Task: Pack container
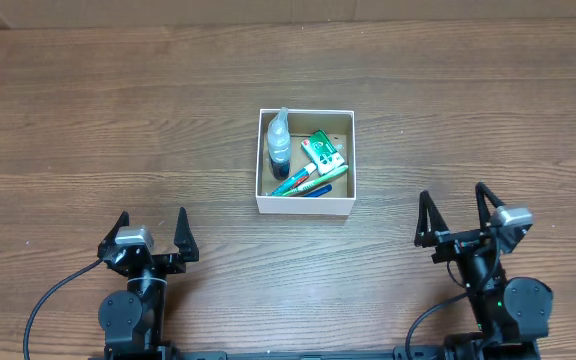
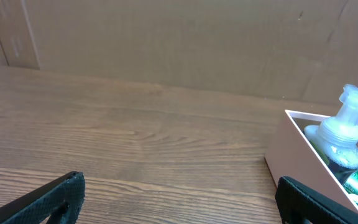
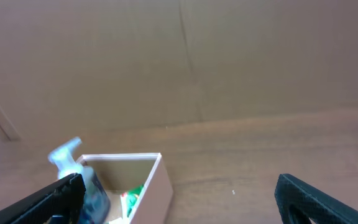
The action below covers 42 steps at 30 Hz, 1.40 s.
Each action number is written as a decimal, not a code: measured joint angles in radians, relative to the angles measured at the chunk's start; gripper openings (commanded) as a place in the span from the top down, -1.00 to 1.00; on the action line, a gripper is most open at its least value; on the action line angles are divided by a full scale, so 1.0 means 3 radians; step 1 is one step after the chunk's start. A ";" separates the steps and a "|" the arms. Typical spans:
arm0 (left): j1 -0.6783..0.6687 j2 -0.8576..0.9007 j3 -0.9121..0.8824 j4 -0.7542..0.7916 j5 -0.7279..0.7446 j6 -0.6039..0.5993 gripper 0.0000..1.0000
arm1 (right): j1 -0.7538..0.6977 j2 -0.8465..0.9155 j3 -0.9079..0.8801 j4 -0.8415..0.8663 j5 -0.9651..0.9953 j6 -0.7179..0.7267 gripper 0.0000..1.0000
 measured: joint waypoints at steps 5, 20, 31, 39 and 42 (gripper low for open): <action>0.0000 0.0000 0.0000 0.0000 0.0001 0.0000 -1.00 | 0.0000 -0.0160 -0.0192 -0.0004 0.0106 0.0000 -1.00; 0.0000 0.0000 0.0000 0.0000 0.0000 0.0000 -1.00 | -0.0020 -0.0529 -0.0660 0.0005 0.0188 -0.0084 -1.00; 0.0000 0.0000 0.0000 0.0000 0.0001 0.0000 -1.00 | -0.0020 -0.0529 -0.0693 0.0017 0.0239 -0.0278 -1.00; 0.0000 0.0000 0.0000 0.0000 0.0000 0.0000 -1.00 | -0.0020 -0.0529 -0.0693 0.0019 0.0224 -0.0613 -1.00; 0.0000 0.0000 0.0000 0.0000 0.0001 0.0000 -1.00 | -0.0020 -0.0529 -0.0693 0.0020 0.0224 -0.0659 -1.00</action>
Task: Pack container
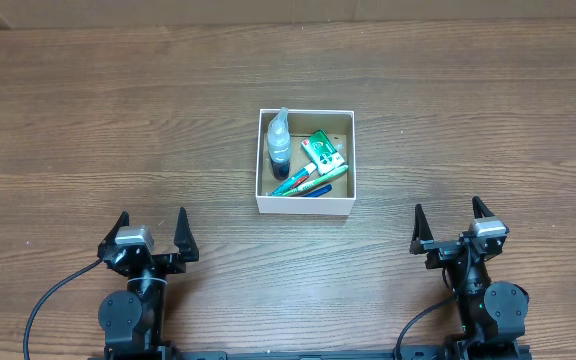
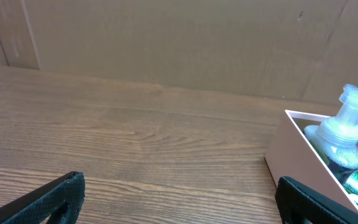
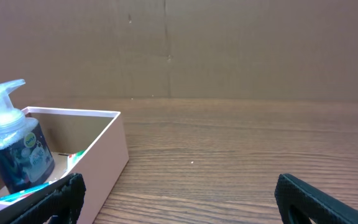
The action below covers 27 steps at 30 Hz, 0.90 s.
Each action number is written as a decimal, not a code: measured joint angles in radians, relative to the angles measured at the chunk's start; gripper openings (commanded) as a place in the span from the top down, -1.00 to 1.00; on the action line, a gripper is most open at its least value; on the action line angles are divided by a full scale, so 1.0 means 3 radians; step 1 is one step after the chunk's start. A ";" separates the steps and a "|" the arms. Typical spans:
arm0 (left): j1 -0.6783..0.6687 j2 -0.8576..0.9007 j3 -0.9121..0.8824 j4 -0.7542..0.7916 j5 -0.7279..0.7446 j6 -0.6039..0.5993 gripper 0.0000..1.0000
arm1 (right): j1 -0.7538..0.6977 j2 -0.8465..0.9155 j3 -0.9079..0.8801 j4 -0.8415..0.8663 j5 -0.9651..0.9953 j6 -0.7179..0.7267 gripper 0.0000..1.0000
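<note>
A white open box stands mid-table. In it are a clear pump bottle upright at the left, a green packet at the right, and a teal tube and a blue pen along the front. The left gripper rests open near the front left edge, nothing between its fingers. The right gripper sits open at the front right, also empty. The left wrist view shows the box's corner and the pump bottle. In the right wrist view the box and the bottle are at left.
The wooden table carries only the box. A brown cardboard wall stands behind the far edge, and also shows as the brown wall in the right wrist view.
The right arm has drawn back and lowered toward the front right edge; its camera now looks level across the table. The left arm and the box's contents are unchanged.
</note>
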 measured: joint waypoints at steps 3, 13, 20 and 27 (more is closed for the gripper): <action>0.0000 0.0000 0.0000 0.0000 0.0000 0.0000 -1.00 | 0.0000 0.0000 0.0000 0.0000 0.0001 -0.0023 -1.00; 0.0000 0.0000 0.0000 0.0000 -0.0001 0.0000 -1.00 | 0.0000 0.0000 0.0000 0.0005 0.0000 -0.0039 -1.00; 0.0000 0.0000 0.0000 0.0000 -0.0001 0.0001 -1.00 | 0.0000 0.0000 0.0000 0.0005 -0.0001 -0.0039 -1.00; 0.0000 0.0000 0.0000 0.0000 0.0000 0.0001 -1.00 | 0.0000 0.0000 0.0000 0.0006 0.0000 -0.0039 -1.00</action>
